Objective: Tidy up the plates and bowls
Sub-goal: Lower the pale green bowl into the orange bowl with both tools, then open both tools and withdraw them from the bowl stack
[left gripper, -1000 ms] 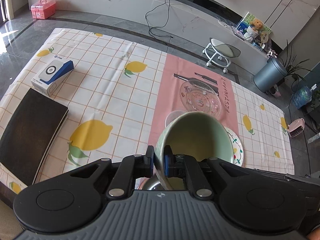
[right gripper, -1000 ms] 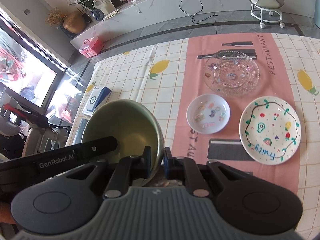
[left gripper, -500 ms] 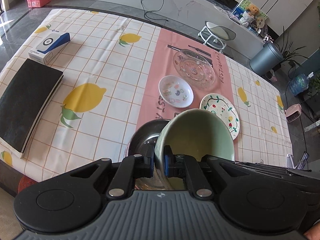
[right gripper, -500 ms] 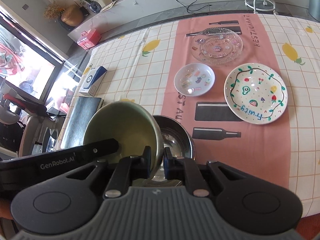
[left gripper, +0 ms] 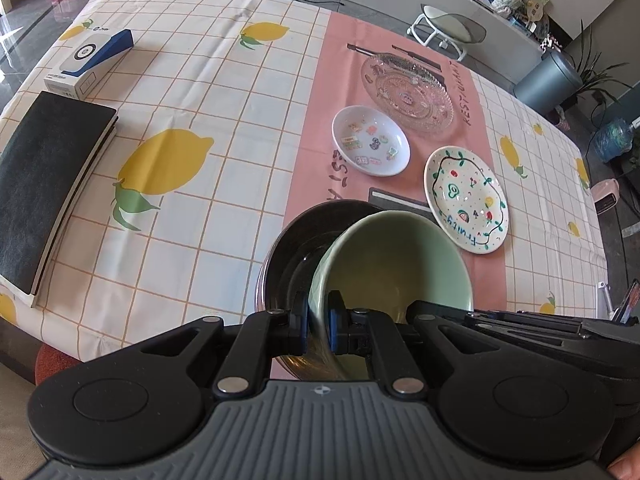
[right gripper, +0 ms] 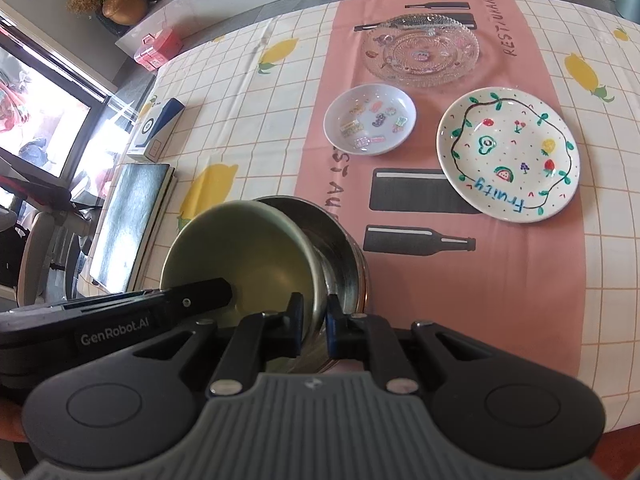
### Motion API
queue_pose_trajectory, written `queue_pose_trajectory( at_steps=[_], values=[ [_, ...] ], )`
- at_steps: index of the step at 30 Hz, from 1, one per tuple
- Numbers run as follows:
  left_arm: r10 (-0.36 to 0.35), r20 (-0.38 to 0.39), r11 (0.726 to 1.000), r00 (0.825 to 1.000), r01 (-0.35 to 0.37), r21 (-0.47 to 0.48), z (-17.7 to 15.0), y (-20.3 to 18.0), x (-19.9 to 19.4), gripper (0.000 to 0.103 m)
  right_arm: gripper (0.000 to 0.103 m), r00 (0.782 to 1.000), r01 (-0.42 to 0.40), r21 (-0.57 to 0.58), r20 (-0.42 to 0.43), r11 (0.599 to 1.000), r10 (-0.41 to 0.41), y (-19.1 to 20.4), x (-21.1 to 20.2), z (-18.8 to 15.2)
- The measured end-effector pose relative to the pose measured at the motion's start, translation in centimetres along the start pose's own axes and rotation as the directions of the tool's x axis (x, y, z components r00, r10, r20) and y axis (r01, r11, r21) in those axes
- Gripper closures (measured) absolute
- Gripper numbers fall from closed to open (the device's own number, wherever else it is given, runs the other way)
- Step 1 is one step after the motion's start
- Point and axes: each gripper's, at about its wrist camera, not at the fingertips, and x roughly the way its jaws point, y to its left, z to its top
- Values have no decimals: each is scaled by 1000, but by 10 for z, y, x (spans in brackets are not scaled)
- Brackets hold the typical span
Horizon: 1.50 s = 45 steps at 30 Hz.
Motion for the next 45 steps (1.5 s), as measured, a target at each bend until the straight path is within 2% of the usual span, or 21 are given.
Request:
queue_pose_trajectory(
  at_steps=[4, 7, 15, 19, 22, 24, 26, 28, 32, 35, 40, 41, 45],
  values=[
    [37, -20, 999, 999, -36, 40, 1, -5, 5, 92, 95, 1000, 5, 2, -23, 1000, -4, -3, 9, 1],
    [79, -4, 994, 997, -79, 73, 4, -8, 4, 93, 95, 999, 5, 2, -36, 1000, -5, -5, 16, 3],
    [126, 7, 985, 992, -126, 114, 11, -11, 6, 93, 94, 998, 55, -69, -6, 996, -55, 6, 25, 8],
    [78, 9, 994, 997, -79, 74, 14, -2, 2, 92, 95, 997, 67, -110, -15, 992, -69, 11, 27, 9],
    [26, 34, 998, 999, -28, 49, 14, 5, -6, 92, 95, 996, 82, -144, -21, 986, -86, 15, 29, 9],
    [-15, 58, 999, 998, 13, 29, 15, 10, -12, 88, 93, 996, 85, -154, -26, 984, -90, 17, 28, 11],
    [-23, 83, 1000, 996, 22, 13, 16, 15, -19, 86, 90, 995, 96, -166, -16, 981, -100, 19, 25, 12],
    [-25, 98, 1000, 995, 25, 6, 17, 19, -22, 85, 83, 992, 125, -193, 11, 973, -125, 23, 20, 13],
    [-37, 99, 999, 994, 39, -19, 17, 27, -21, 84, 83, 992, 126, -213, 21, 969, -125, 24, 15, 15],
    [-59, 99, 997, 993, 63, -41, 13, 33, -20, 78, 83, 993, 116, -212, 21, 970, -114, 23, 12, 15],
    [-83, 96, 993, 992, 91, -79, 6, 43, -15, 77, 83, 995, 100, -218, 49, 971, -91, 22, -1, 14],
    [-87, 93, 992, 992, 95, -85, 4, 45, -14, 77, 83, 995, 93, -215, 54, 972, -83, 21, -3, 14],
    [-105, 77, 988, 991, 113, -104, -2, 51, -9, 77, 98, 995, 88, -219, 61, 972, -76, 22, -8, 12]
  ],
)
